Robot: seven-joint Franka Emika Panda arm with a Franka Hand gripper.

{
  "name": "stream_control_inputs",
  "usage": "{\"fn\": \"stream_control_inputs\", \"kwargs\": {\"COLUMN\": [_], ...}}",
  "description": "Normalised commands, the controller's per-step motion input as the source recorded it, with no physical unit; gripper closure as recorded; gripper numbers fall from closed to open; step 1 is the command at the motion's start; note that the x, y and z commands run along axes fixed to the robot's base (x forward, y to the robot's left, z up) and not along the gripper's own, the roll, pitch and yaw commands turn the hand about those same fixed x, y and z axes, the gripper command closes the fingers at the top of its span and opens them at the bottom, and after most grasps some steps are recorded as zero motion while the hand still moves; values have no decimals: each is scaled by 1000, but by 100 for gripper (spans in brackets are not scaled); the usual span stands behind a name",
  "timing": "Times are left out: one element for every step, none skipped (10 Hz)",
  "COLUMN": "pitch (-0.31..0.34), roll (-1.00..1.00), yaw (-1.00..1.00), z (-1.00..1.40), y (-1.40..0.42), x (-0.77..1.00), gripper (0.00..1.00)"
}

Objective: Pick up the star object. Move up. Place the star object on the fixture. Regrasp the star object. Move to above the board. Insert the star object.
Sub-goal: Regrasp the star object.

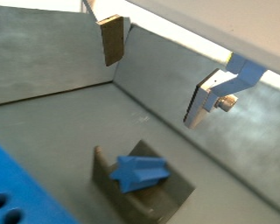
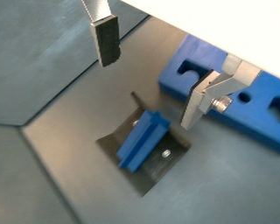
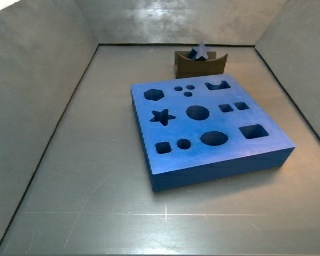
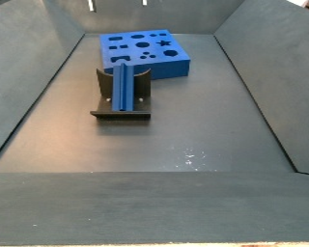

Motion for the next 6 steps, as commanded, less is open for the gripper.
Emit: {"fn": "stream_control_inputs", "kwargs": {"pitch": [-9, -1, 16, 33, 66, 88], "roll": [1000, 1000, 1000, 1000, 1000, 1000], "yaw": [33, 34, 38, 43, 55, 65], "z": [-10, -14, -13, -13, -17, -20], "y": [-33, -31, -35, -37, -41, -41], "x": [36, 41, 55, 67, 81, 89], "gripper": [0, 0, 0, 0, 0, 0]}}
